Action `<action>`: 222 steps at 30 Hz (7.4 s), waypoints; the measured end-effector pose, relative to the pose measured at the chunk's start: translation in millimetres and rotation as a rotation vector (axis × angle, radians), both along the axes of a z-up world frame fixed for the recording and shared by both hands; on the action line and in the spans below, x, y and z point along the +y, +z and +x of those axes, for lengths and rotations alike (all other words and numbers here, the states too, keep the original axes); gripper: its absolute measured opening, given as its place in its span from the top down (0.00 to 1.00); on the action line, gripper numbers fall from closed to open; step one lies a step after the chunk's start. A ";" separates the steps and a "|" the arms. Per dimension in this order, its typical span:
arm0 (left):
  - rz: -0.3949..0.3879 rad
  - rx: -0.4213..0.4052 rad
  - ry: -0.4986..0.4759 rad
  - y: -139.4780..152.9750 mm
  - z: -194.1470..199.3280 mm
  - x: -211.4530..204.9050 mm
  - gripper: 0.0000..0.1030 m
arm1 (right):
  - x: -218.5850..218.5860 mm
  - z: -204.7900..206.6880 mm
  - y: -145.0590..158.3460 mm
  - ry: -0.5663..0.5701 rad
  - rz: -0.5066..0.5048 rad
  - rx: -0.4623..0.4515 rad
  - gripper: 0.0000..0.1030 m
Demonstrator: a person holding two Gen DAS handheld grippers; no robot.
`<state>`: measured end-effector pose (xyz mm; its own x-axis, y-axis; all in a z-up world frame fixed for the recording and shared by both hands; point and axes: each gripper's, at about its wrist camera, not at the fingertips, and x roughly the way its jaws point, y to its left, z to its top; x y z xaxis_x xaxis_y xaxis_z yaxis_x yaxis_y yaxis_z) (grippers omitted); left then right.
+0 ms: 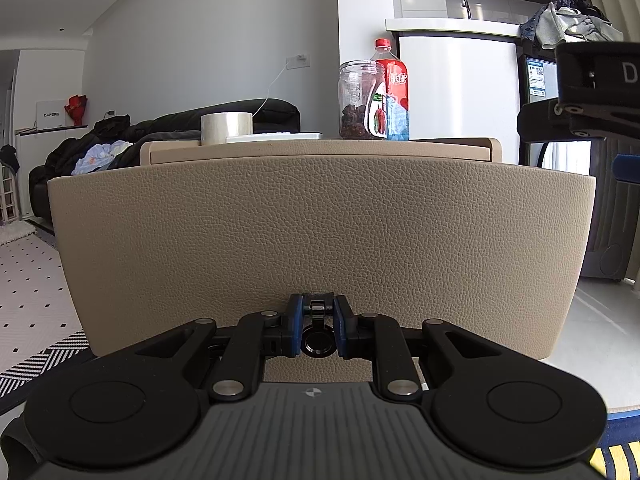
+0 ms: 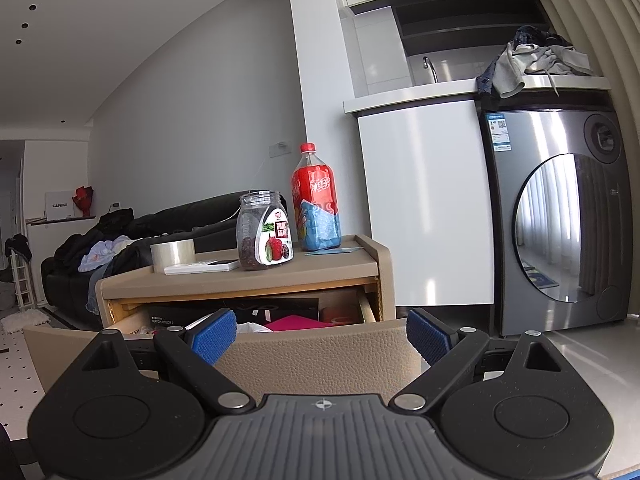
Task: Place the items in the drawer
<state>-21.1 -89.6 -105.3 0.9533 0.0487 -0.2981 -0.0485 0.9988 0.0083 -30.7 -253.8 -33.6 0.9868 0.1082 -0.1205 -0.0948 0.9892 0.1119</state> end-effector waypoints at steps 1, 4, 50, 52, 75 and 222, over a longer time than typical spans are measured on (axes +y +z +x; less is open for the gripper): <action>0.000 0.000 0.000 0.1 1.2 0.0 0.82 | -0.7 0.4 -0.1 -0.001 0.001 0.001 0.08; 0.000 0.000 0.001 0.1 5.0 -0.3 0.82 | -2.6 2.1 -0.8 -0.004 0.003 0.005 0.08; 0.002 -0.006 0.004 -2.8 86.9 2.2 0.82 | -19.5 28.3 -14.1 -0.015 0.017 0.070 0.08; 0.001 -0.006 0.004 -2.7 90.4 2.3 0.82 | -19.2 29.4 -14.7 -0.014 0.013 0.073 0.08; 0.001 -0.010 0.005 -3.7 118.2 2.7 0.82 | -12.7 32.5 -17.9 0.029 -0.020 0.062 0.08; -0.088 -0.048 0.080 59.4 -44.3 56.0 0.00 | 38.7 -1.7 -18.0 0.030 -0.169 0.015 0.08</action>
<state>-65.4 -33.6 -46.0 0.9607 0.1008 -0.2585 -0.1262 0.9885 -0.0835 -32.3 -215.1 -51.6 0.9814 0.1142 -0.1542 -0.1237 0.9909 -0.0538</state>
